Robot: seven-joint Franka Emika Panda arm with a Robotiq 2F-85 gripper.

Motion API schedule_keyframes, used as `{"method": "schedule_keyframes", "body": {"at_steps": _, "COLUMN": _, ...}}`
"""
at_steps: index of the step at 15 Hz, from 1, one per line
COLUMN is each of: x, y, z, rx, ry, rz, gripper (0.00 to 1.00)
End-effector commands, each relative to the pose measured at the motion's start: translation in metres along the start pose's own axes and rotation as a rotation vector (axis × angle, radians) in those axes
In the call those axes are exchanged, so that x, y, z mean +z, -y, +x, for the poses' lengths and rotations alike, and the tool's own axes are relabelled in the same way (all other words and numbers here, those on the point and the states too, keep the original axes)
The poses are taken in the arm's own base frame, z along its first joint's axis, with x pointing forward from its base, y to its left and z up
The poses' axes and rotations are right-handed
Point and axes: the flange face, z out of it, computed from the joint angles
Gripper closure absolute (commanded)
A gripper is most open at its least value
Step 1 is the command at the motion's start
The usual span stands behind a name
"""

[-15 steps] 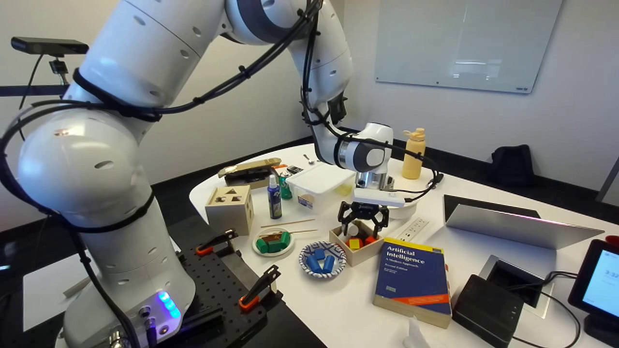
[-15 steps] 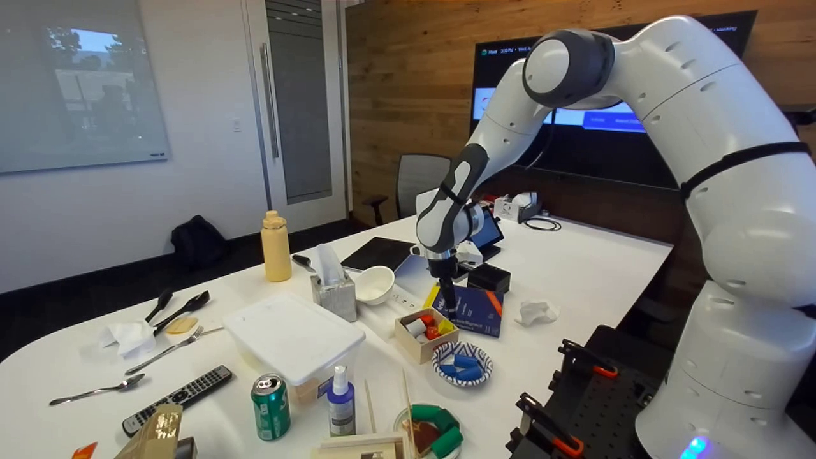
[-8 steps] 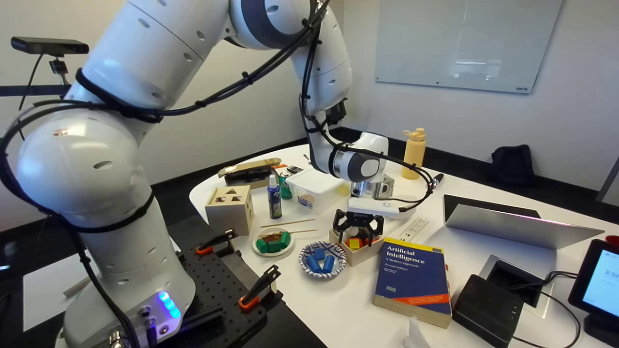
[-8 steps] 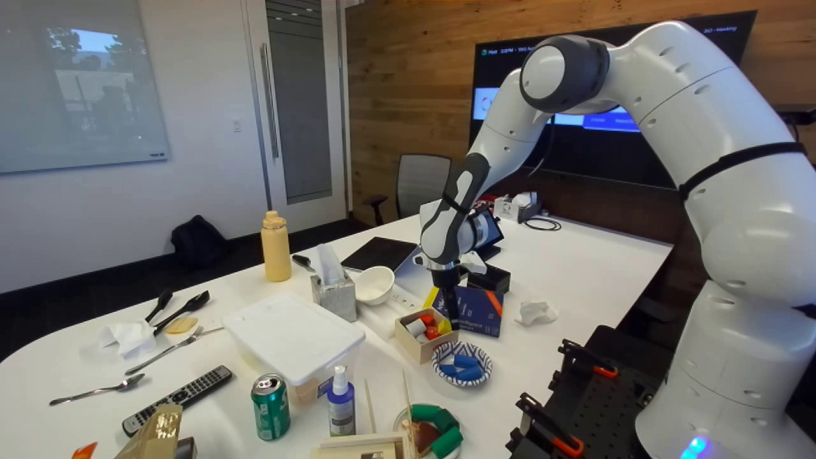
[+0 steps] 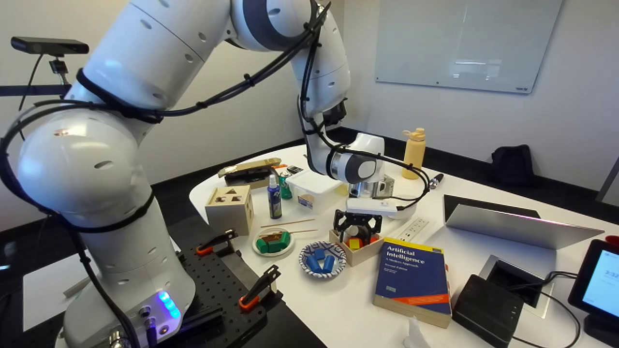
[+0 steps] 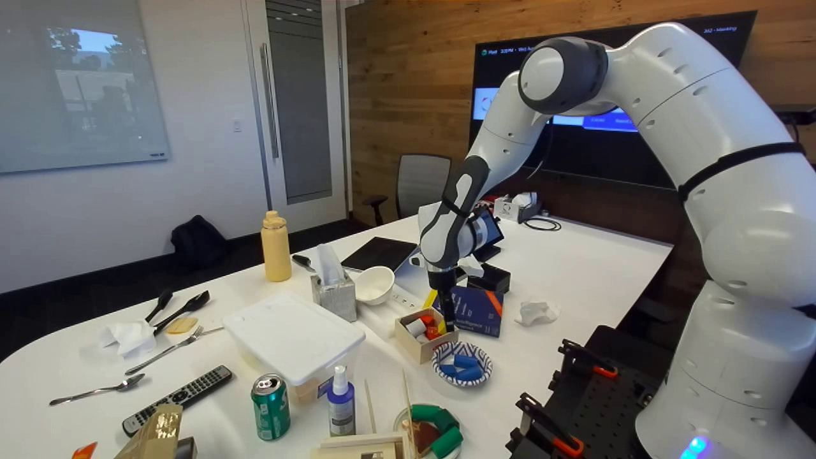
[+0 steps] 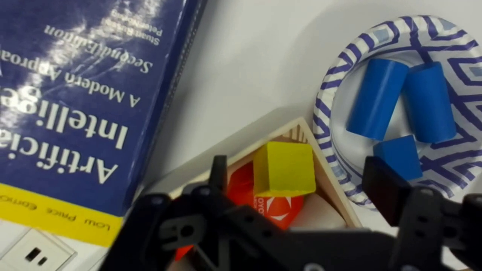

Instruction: Put the yellow block in the toy box

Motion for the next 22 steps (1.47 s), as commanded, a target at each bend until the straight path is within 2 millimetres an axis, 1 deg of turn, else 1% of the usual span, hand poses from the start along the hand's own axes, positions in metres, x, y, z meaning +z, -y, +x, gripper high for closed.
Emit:
{"method": "schedule_keyframes", "body": {"at_steps": 1, "x": 0.000, "y": 0.006, "z": 0.000, "rx": -0.027, "ry": 0.010, "rz": -0.022, "gripper": 0.07}}
{"method": "schedule_keyframes", "body": {"at_steps": 2, "x": 0.001, "y": 0.006, "z": 0.000, "rx": -0.031, "ry": 0.012, "rz": -0.022, "gripper": 0.11}}
{"method": "schedule_keyframes", "body": {"at_steps": 3, "x": 0.002, "y": 0.007, "z": 0.000, "rx": -0.035, "ry": 0.014, "rz": -0.023, "gripper": 0.36}}
{"method": "schedule_keyframes", "body": {"at_steps": 4, "x": 0.004, "y": 0.007, "z": 0.000, "rx": -0.038, "ry": 0.015, "rz": -0.023, "gripper": 0.36}}
{"method": "schedule_keyframes", "body": {"at_steps": 5, "x": 0.005, "y": 0.008, "z": 0.001, "rx": -0.043, "ry": 0.016, "rz": -0.022, "gripper": 0.42}}
{"method": "schedule_keyframes", "body": {"at_steps": 9, "x": 0.008, "y": 0.009, "z": 0.003, "rx": -0.053, "ry": 0.023, "rz": -0.031, "gripper": 0.74}}
{"method": "schedule_keyframes", "body": {"at_steps": 11, "x": 0.006, "y": 0.009, "z": 0.004, "rx": -0.057, "ry": 0.022, "rz": -0.037, "gripper": 0.87}}
{"method": "schedule_keyframes", "body": {"at_steps": 12, "x": 0.005, "y": 0.008, "z": 0.005, "rx": -0.058, "ry": 0.021, "rz": -0.040, "gripper": 0.90}}
{"method": "schedule_keyframes", "body": {"at_steps": 16, "x": 0.003, "y": 0.007, "z": 0.005, "rx": -0.053, "ry": 0.023, "rz": -0.039, "gripper": 0.90}}
{"method": "schedule_keyframes", "body": {"at_steps": 18, "x": -0.002, "y": 0.008, "z": 0.006, "rx": -0.049, "ry": 0.022, "rz": -0.034, "gripper": 0.90}}
{"method": "schedule_keyframes", "body": {"at_steps": 22, "x": -0.023, "y": 0.015, "z": 0.007, "rx": -0.037, "ry": 0.036, "rz": -0.026, "gripper": 0.90}}
